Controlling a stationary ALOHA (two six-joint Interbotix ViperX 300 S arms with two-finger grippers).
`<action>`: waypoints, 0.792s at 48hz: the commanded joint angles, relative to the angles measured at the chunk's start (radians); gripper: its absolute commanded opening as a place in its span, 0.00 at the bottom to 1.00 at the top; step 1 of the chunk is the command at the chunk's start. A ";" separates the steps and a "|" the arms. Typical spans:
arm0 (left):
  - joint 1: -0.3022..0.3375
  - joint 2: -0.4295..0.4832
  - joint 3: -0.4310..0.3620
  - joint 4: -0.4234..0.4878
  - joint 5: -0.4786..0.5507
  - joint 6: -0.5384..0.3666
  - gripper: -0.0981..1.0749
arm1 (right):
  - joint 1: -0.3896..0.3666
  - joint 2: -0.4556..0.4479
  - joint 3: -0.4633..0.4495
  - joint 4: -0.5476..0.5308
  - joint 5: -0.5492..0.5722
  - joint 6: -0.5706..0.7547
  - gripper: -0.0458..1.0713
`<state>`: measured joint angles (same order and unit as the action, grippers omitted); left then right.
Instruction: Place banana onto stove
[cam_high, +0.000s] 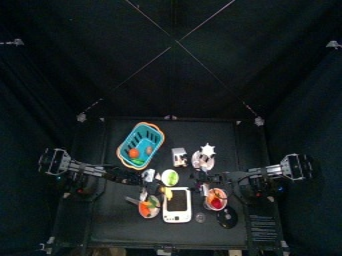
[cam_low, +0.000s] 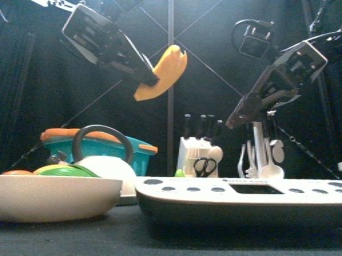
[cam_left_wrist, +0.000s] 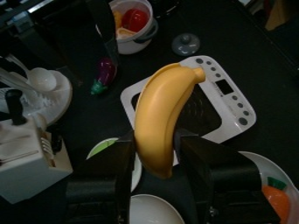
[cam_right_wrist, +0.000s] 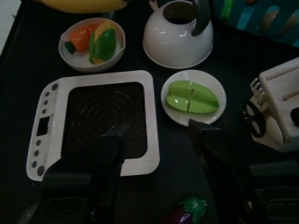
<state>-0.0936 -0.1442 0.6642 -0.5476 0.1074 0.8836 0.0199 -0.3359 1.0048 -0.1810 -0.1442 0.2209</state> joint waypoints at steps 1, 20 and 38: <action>-0.003 0.000 -0.035 -0.003 -0.014 0.000 0.62 | 0.003 -0.011 -0.009 0.002 -0.003 0.000 0.85; -0.069 0.149 -0.135 -0.026 -0.015 -0.002 0.62 | 0.014 -0.008 -0.008 0.002 -0.003 0.002 0.85; -0.101 0.296 -0.244 -0.095 0.015 -0.002 0.64 | 0.017 0.002 -0.002 0.023 0.008 0.000 0.85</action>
<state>-0.1994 0.1473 0.4602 -0.6320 0.1227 0.8820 0.0353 -0.3298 1.0109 -0.1626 -0.1335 0.2209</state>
